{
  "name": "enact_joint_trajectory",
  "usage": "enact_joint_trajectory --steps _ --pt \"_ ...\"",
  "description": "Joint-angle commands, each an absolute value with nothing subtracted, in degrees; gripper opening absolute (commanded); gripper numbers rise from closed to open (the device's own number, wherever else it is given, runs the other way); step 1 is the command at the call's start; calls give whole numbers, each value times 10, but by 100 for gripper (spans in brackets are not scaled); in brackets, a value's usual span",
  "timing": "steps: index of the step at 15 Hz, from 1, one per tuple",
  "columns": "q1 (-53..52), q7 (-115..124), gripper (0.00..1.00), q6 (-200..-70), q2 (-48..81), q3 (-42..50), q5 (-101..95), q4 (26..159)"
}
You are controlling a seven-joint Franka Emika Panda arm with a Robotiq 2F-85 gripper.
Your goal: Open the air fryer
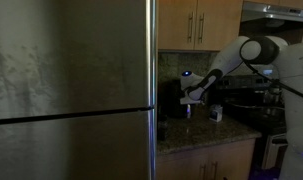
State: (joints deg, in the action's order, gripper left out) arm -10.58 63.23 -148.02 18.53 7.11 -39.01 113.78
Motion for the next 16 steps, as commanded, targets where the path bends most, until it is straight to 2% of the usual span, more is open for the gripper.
enact_joint_trajectory --steps 1,9,12,13,14,16 --pt "-95 627 9 -1464 160 68 -375 1171" --pt "-87 456 7 -1334 85 40 -259 1243" --pt "-88 517 7 -1368 87 42 -281 1255" --pt "-87 537 42 -1388 99 40 -275 1253" --pt "-85 569 55 -1422 120 42 -272 1248" --pt "-87 656 70 -1451 149 54 -285 1237"
